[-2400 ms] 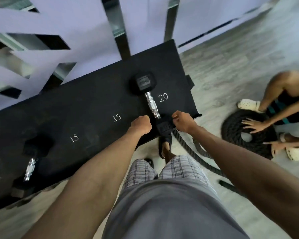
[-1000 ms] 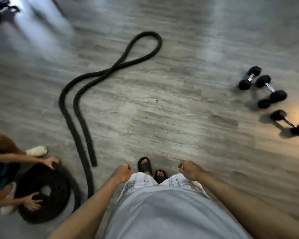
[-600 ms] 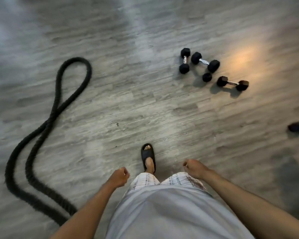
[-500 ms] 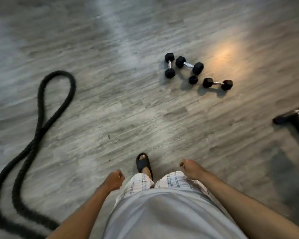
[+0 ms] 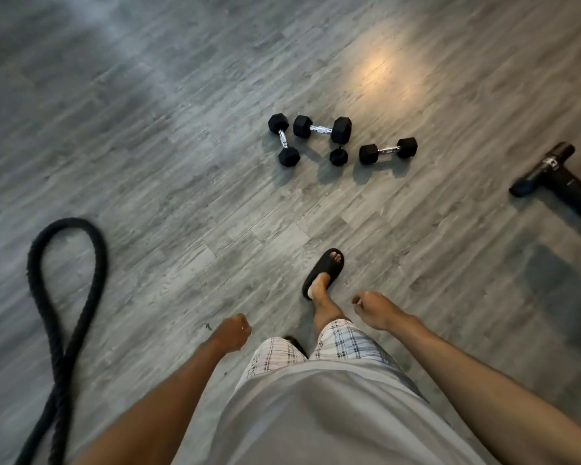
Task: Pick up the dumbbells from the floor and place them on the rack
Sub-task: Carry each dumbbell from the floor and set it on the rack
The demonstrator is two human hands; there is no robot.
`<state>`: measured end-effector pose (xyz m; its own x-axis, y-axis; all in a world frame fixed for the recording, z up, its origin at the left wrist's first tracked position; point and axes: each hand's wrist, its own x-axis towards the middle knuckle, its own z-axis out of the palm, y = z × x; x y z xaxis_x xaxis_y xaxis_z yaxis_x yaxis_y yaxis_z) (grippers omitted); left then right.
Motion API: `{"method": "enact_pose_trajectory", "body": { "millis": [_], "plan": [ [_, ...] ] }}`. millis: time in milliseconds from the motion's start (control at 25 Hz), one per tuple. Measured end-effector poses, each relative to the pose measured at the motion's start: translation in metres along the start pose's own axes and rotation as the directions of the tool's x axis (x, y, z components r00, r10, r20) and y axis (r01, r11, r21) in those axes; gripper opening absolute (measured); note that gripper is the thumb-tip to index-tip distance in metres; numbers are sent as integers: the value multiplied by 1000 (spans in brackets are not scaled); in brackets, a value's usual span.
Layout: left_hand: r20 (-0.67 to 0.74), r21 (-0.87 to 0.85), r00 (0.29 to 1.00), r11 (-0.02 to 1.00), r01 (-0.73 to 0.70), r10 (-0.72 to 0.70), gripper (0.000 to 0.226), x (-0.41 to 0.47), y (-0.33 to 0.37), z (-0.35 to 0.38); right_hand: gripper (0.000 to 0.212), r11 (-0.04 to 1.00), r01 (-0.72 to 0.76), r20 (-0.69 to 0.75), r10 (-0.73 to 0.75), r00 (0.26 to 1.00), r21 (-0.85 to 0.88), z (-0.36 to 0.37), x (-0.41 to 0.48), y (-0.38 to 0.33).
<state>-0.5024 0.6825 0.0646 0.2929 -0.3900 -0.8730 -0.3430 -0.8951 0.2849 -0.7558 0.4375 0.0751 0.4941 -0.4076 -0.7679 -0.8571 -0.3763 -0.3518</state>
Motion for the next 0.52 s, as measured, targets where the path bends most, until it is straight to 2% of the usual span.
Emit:
{"method": "enact_pose_trajectory", "body": {
  "millis": [280, 400, 520],
  "plan": [
    [-30, 23, 999, 1000, -13, 14, 15, 78, 113, -117, 18, 996, -50, 50, 47, 998, 69, -111, 98, -18],
    [-83, -8, 996, 999, -43, 42, 14, 110, 167, -162, 14, 997, -17, 42, 14, 999, 73, -164, 136, -34],
    [-89, -32, 993, 996, -81, 78, 14, 139, 215, -201, 22, 994, -31, 41, 27, 999, 105, -208, 169, -51]
  ]
}}
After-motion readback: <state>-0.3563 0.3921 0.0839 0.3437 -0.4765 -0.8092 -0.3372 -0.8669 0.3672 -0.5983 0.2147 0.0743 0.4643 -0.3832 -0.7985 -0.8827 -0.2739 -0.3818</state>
